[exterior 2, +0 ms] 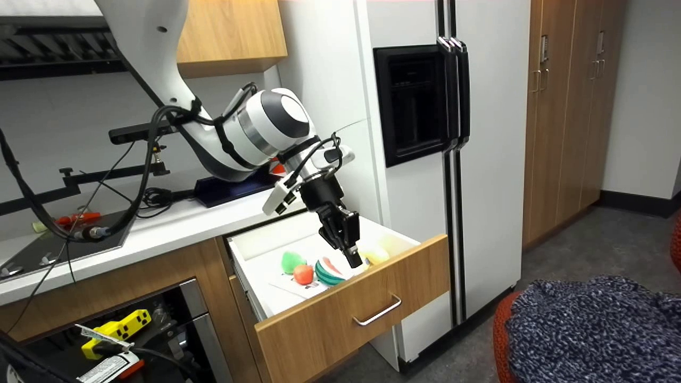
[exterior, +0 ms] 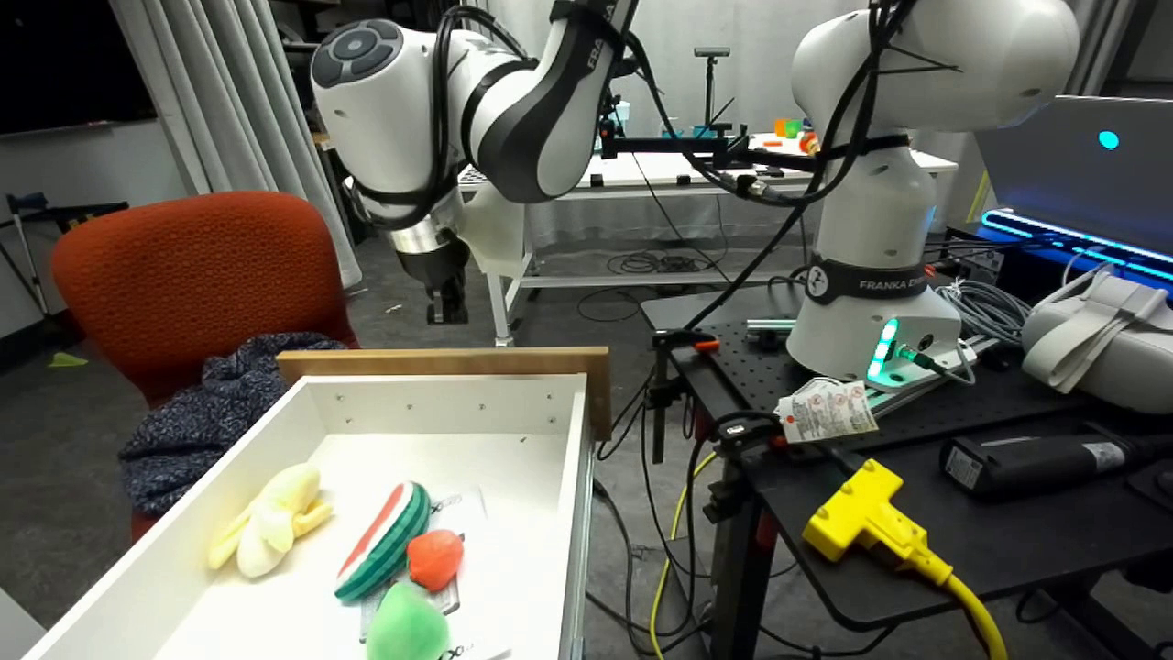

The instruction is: Fully open the drawer

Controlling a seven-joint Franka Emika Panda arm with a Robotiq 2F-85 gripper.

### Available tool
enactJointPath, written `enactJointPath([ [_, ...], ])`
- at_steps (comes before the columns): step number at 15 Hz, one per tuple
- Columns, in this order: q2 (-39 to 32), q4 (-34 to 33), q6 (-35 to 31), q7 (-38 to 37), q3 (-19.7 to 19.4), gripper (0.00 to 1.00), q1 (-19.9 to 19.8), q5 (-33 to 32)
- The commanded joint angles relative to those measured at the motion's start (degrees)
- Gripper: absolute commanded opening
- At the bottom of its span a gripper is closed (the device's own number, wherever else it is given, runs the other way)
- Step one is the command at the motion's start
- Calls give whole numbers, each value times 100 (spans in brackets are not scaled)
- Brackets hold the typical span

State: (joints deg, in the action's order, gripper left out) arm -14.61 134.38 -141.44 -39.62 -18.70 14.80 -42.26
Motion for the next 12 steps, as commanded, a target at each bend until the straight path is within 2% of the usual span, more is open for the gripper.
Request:
enactJointPath([
  [1, 912, 367, 119, 87, 485, 0, -577, 60],
  [6, 1485, 282, -164, 488, 1035, 0, -1054, 842],
  [12, 2014, 378, -752, 1421, 1424, 0, -1233, 2331],
])
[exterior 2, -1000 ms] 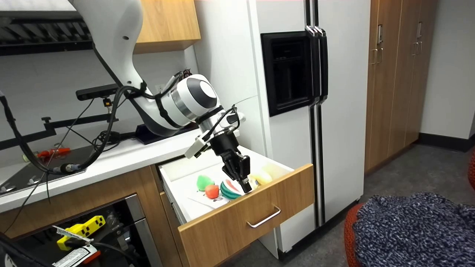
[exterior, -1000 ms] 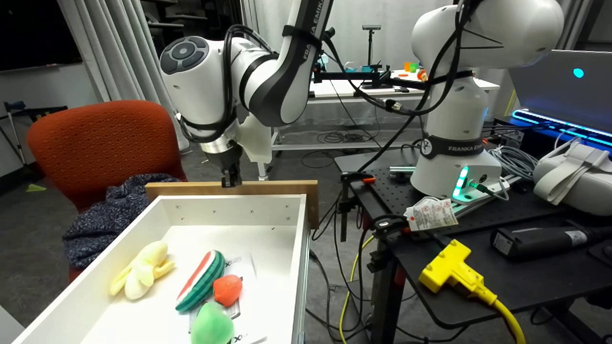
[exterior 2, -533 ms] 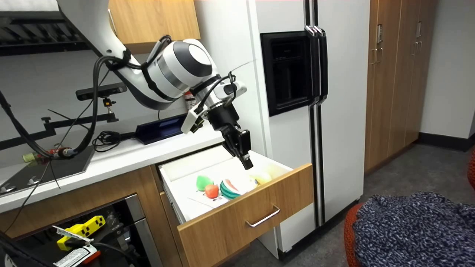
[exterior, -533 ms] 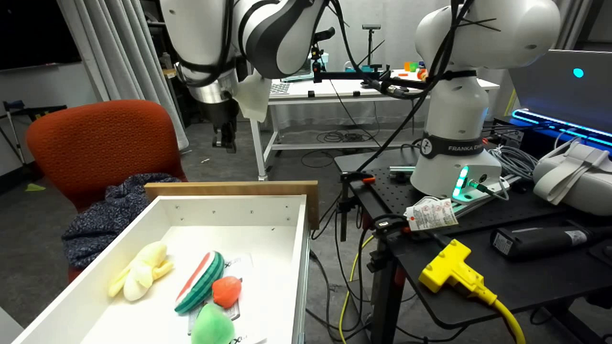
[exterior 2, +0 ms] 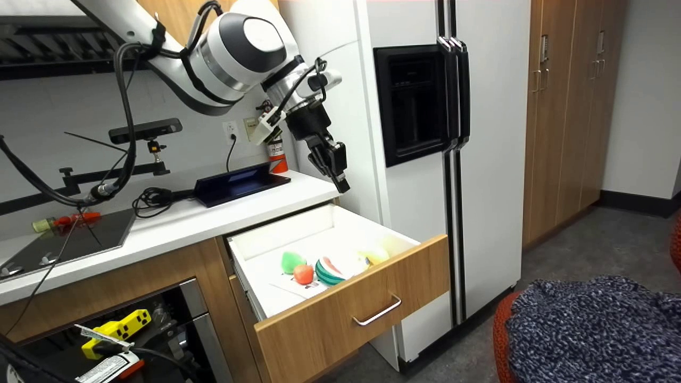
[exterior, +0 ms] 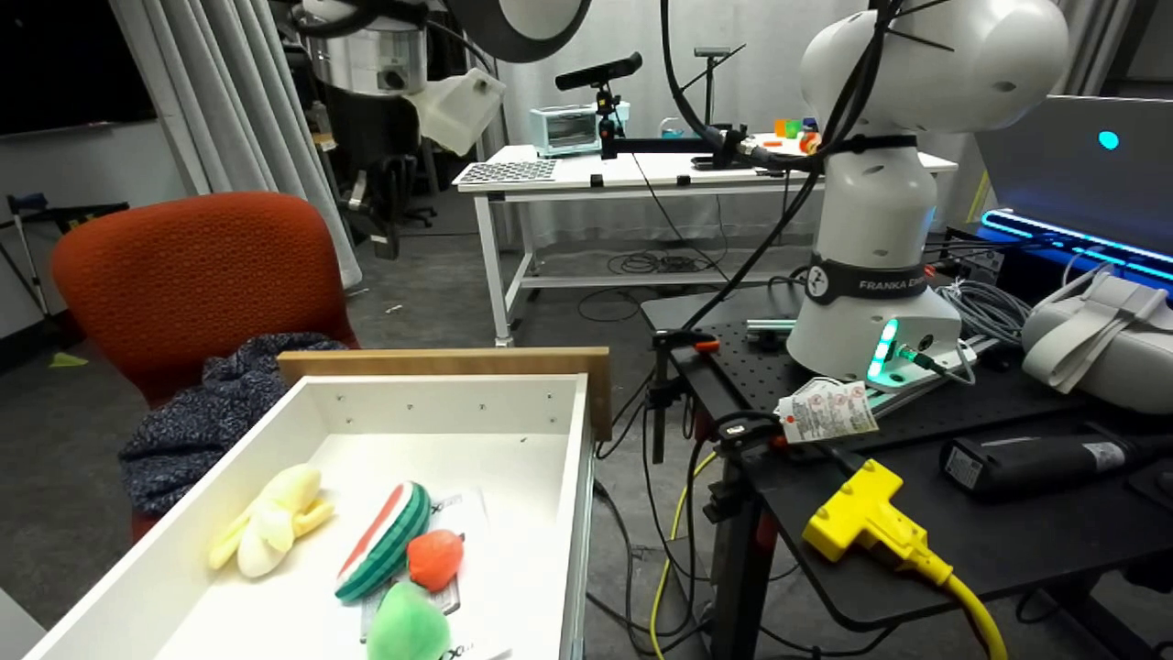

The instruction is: Fully open the drawer

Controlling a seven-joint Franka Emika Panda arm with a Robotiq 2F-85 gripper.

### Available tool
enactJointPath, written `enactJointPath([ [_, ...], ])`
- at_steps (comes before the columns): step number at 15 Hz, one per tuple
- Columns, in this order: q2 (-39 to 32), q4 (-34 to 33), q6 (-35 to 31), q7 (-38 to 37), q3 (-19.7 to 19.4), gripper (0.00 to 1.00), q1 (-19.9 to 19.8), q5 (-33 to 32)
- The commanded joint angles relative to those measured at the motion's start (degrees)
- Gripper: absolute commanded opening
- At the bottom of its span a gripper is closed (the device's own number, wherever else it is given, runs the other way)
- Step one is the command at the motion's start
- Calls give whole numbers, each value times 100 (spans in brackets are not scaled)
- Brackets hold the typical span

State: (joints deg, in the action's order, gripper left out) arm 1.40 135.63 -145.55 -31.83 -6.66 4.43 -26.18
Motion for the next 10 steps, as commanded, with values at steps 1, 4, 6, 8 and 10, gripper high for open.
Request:
enactJointPath([
  [1, 441, 271, -535, 925, 259, 0, -200, 1071],
  [4, 524, 333, -904, 1798, 340, 0, -148, 2148],
  [6, 551, 351, -1029, 2377, 377, 0, -97, 2788],
  [8, 568, 335, -1063, 2985, 402, 0, -48, 3421],
  [10, 569, 309, -1085, 3429, 424, 0, -50, 3806],
])
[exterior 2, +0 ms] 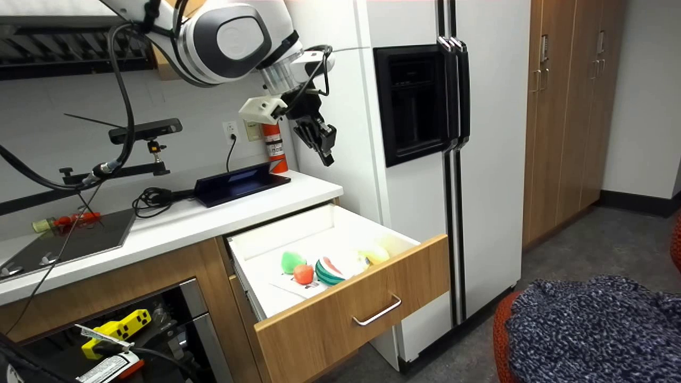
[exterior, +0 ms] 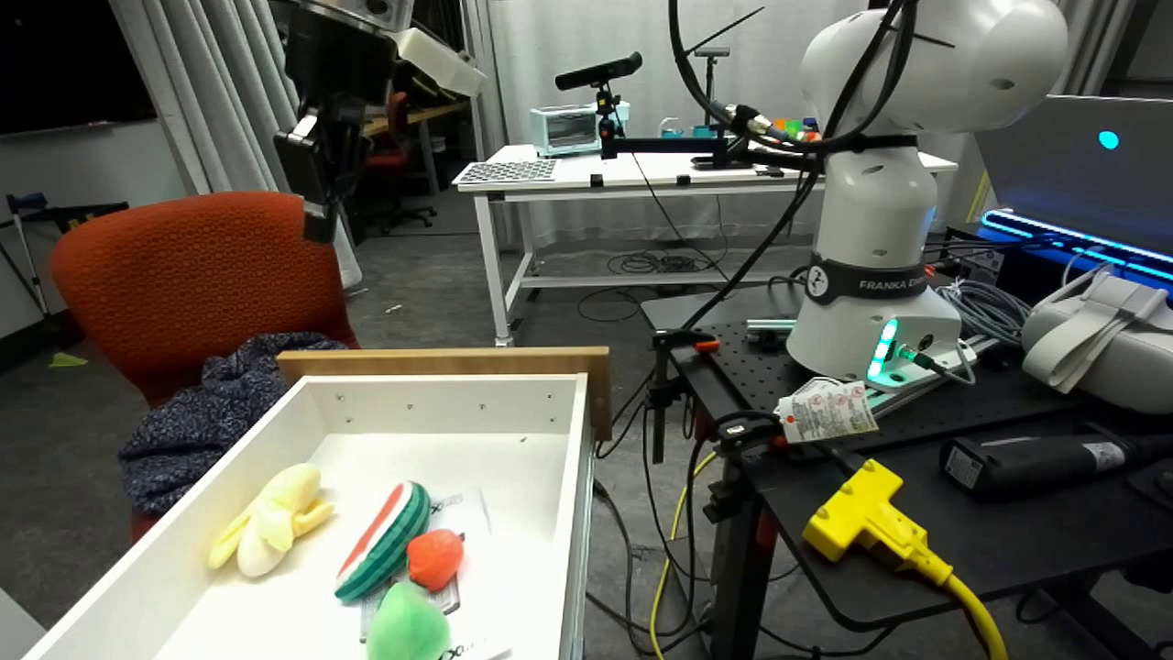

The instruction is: Fully open the drawer

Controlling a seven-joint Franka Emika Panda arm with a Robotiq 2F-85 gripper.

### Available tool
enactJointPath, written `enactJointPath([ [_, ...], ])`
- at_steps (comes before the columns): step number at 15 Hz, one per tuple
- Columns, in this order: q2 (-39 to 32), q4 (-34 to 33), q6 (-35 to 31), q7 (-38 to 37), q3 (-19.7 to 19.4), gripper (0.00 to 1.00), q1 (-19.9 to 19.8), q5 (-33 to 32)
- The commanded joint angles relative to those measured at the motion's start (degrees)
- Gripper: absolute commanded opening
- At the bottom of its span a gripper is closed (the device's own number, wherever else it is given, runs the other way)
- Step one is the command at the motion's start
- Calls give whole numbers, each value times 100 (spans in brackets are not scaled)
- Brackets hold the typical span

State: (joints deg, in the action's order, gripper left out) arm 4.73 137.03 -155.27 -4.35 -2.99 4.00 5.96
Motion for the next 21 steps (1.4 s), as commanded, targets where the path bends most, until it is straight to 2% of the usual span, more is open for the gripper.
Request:
enactJointPath([
  [1, 237, 165, -129, 946, 56, 26, -4, 737],
  [2, 237, 159, -143, 1131, 55, 27, -9, 829],
  [12, 251, 131, -306, 2499, 9, 99, 52, 1691],
  [18, 272, 110, -132, 3125, -30, 100, 101, 2233],
  [19, 75, -4, -198, 2768, 34, 100, 8, 1903],
  [21, 69, 0, -209, 2900, 21, 100, 27, 2032],
])
